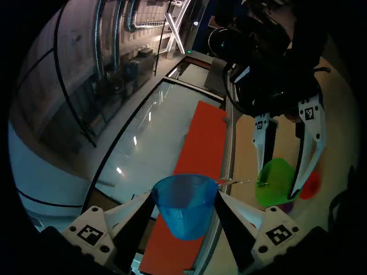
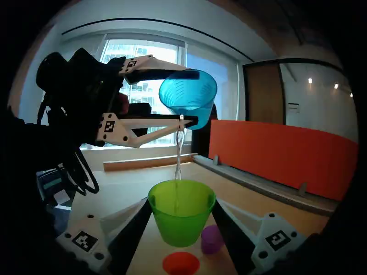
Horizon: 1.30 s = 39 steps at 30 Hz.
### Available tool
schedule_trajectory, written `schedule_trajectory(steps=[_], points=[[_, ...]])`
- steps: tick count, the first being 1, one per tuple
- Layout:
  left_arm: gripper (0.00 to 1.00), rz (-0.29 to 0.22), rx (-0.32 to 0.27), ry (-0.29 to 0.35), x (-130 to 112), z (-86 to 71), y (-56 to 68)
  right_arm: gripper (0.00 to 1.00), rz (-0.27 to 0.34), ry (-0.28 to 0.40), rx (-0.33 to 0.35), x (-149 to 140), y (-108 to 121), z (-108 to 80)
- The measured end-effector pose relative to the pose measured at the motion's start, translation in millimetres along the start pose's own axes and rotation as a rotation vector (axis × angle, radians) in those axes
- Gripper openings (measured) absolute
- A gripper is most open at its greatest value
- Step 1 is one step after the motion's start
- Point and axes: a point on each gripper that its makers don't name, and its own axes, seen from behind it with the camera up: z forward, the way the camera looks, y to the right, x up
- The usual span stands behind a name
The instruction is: Pour water
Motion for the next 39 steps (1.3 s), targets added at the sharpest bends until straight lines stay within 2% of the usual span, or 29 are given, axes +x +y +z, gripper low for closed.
schedule_trajectory(steps=[39], points=[[0.87,0.098,0.025,0.008,0.9,0.6,-7.9,0.91,-0.006,0.001,0.007,4.0,-2.6,0.7]])
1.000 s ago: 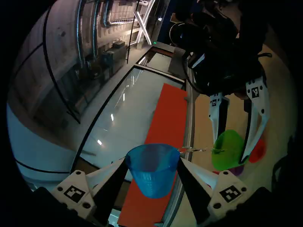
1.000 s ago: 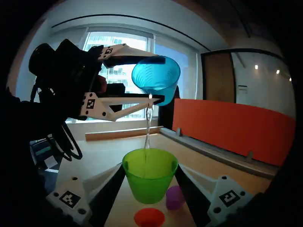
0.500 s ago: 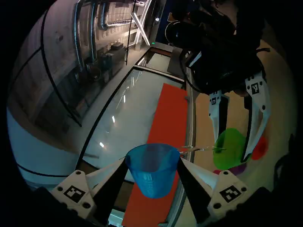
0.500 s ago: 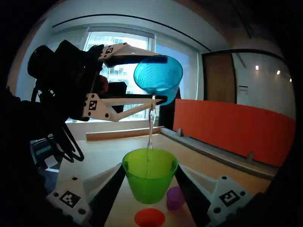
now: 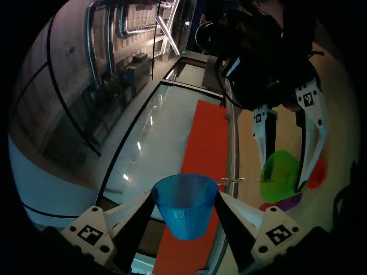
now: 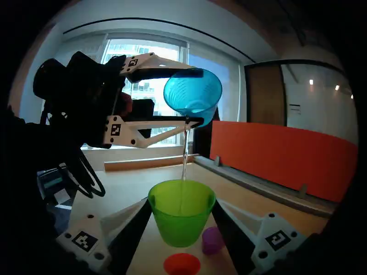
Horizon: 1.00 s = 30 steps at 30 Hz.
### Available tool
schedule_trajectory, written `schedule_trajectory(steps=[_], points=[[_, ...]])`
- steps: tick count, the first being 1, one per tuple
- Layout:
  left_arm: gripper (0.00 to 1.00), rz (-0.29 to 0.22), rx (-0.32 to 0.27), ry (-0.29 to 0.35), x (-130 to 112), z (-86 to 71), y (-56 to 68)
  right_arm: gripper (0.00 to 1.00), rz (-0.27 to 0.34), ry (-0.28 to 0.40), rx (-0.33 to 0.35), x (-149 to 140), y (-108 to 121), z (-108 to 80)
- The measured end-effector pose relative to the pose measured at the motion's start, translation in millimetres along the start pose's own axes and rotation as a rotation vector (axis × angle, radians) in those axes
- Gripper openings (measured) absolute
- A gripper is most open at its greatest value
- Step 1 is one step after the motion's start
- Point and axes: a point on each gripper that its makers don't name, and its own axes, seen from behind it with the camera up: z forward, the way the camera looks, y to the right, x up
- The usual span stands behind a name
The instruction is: Pour water
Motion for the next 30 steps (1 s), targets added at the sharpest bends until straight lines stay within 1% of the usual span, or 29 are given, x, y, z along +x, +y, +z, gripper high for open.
schedule_trajectory(steps=[8,11,17,26,30], points=[[0.87,0.025,0.002,0.002,1,0.0,-6.0,0.91,0.000,0.002,0.002,2,-1,0.9],[0.87,0.033,0.003,0.004,2,0.3,-6.1,0.91,0.000,0.002,0.003,2,0,0.6],[0.87,0.045,0.000,0.008,3,1.1,-2.5,0.91,0.000,0.002,0.002,2,0,0.4],[0.87,0.076,-0.007,0.011,6,3.0,5.4,0.91,0.001,0.005,0.000,2,1,0.7],[0.87,0.085,-0.006,0.012,7,4.0,5.7,0.91,0.002,0.008,0.000,2,1,0.2]])
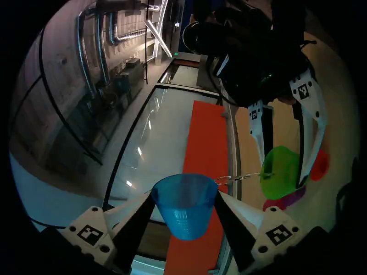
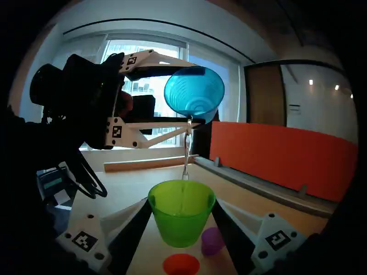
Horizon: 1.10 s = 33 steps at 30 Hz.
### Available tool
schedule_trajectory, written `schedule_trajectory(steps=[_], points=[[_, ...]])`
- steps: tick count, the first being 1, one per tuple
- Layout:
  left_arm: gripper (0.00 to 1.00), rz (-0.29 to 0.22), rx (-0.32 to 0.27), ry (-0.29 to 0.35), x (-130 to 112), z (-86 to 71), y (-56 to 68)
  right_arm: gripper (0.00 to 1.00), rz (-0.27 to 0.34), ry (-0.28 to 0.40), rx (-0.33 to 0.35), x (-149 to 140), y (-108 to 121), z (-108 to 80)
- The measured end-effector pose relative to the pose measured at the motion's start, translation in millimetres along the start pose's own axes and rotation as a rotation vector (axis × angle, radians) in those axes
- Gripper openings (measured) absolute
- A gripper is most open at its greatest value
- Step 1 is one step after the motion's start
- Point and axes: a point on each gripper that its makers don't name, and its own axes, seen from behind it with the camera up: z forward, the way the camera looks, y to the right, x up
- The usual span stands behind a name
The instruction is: Pour water
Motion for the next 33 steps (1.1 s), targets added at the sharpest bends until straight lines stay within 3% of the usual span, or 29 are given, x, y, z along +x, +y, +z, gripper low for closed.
schedule_trajectory(steps=[33], points=[[0.87,0.088,0.020,-0.009,-4.1,4.0,-10.1,0.91,0.002,0.009,-0.003,1.1,4.1,-1.2]])
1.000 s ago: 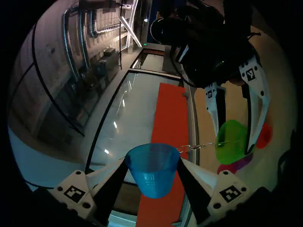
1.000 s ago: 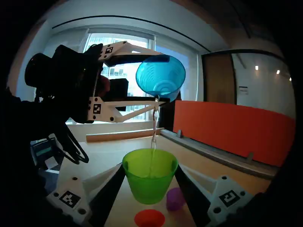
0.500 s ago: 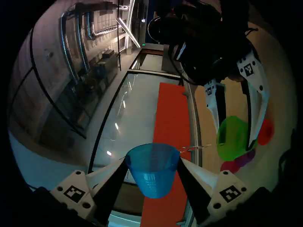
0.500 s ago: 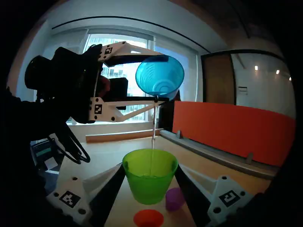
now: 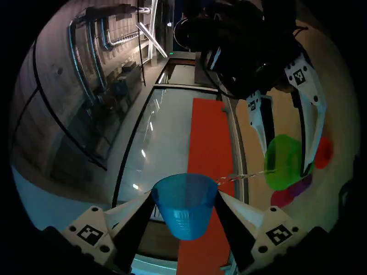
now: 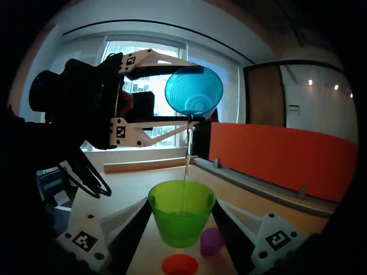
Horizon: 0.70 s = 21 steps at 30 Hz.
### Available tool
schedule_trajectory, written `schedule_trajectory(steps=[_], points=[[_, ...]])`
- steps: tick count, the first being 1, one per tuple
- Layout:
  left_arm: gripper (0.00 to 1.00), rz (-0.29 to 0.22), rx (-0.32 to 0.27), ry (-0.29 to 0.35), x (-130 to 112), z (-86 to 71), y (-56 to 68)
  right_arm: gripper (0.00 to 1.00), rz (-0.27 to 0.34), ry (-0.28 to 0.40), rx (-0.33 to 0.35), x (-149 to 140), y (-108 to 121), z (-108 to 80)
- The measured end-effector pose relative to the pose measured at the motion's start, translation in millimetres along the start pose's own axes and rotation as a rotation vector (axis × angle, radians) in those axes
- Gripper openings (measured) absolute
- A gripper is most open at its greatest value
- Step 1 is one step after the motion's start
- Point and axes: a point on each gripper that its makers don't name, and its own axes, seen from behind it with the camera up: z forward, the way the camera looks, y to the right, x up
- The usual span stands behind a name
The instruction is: Pour water
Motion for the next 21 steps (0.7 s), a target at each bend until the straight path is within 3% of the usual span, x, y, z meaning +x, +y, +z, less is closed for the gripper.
schedule_trajectory(steps=[21], points=[[0.87,0.054,0.001,0.003,1.8,-2.5,-2.6,0.91,0.000,0.004,0.002,1.6,-1.0,0.7]])
